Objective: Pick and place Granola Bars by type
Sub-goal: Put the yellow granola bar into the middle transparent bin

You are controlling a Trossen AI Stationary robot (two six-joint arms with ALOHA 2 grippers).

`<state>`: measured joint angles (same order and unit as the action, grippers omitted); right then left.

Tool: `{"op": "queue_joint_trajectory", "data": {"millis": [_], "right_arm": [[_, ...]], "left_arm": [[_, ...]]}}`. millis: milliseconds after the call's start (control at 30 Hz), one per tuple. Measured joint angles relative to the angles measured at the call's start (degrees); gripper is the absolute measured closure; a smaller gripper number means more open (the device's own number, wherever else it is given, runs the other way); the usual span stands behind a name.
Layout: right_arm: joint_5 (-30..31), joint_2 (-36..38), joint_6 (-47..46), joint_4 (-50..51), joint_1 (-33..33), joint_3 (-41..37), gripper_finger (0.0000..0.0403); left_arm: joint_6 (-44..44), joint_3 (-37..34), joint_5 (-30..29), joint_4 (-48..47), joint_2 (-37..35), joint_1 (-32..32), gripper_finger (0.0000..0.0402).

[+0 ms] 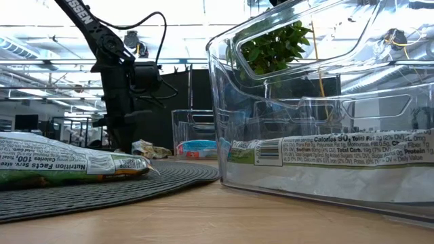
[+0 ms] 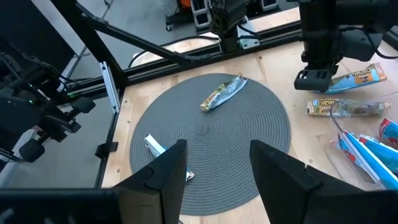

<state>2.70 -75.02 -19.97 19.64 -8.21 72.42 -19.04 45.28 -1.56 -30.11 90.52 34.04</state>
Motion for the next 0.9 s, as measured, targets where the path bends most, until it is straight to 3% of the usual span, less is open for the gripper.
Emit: {"op": "queue_joint_trajectory", "data": {"millis": [133,300,633,900], "right_arm": [[0.08,0.0,0.15,-0.41,0.0,0.0,0.0234],[0.37,0.0,2.42,-3.64,0.0,0.0,0.0234],[3.3,0.07,7.51,-18.15,1.42,0.0,0.0231],[3.22,-0.31,11.15,-24.61,3.13,0.02,0.0175]], "left_arm": [[-1.96,-0.27,-0.74,-0.95,-1.48,-0.22,0.0396],[-4.85,-0.28,-4.88,-1.91,-8.23,-2.21,0.0396],[0.6,-0.24,-5.01,-0.48,-29.94,-13.12,0.0397],[0.28,0.75,-7.6,3.11,-40.8,-21.56,0.0397]]}}
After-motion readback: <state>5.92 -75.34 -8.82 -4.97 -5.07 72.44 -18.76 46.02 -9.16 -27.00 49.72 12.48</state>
